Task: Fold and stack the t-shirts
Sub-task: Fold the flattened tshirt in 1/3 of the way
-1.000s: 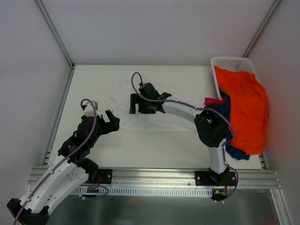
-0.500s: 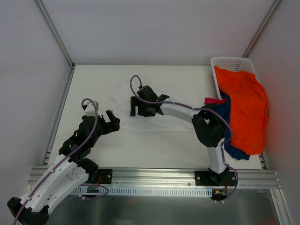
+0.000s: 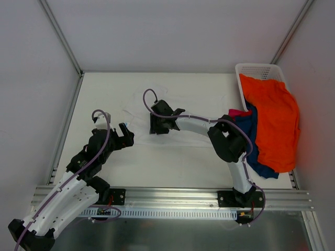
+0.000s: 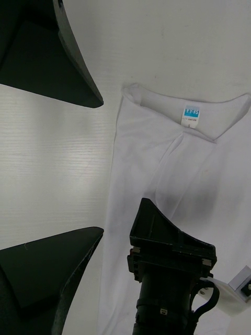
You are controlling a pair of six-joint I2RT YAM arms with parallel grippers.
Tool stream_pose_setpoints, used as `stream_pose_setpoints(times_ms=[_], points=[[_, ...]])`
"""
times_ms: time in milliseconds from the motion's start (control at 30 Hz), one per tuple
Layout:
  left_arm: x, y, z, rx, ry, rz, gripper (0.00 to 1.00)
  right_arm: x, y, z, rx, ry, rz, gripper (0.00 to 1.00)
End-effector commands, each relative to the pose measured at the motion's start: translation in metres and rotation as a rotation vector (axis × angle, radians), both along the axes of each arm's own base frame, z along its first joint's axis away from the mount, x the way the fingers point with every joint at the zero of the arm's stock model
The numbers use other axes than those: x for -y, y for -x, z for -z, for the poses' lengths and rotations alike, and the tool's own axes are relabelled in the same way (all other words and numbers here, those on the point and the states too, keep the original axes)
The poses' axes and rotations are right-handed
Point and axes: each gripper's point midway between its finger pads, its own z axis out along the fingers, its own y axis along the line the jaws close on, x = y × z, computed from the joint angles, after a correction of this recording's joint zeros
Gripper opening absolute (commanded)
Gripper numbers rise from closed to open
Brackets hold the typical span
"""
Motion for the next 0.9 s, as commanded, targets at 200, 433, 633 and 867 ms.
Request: stream_pose_setpoints(times_ms=[200, 433, 633, 867], points=[[0.001, -0.002, -0.002, 0.012, 0.007, -0.009, 0.99, -0.008, -0.017, -0.007, 0.049, 0.007, 0.015, 0.19], [0.000, -0.002, 0.002, 0.002, 0.001, -0.014, 0.99, -0.010, -0.019, -0.011, 0.045, 0.006, 0.012, 0.01], [0.000, -0.002, 0.003, -0.001, 0.000, -0.013, 0.99, -0.009, -0.027, -0.026, 0.079, 0.014, 0.020, 0.01], [0.001, -0.001, 0.005, -0.001, 0.000, -0.010, 0.99, -0.005, -0.041, -0.030, 0.104, 0.050, 0.039, 0.01]])
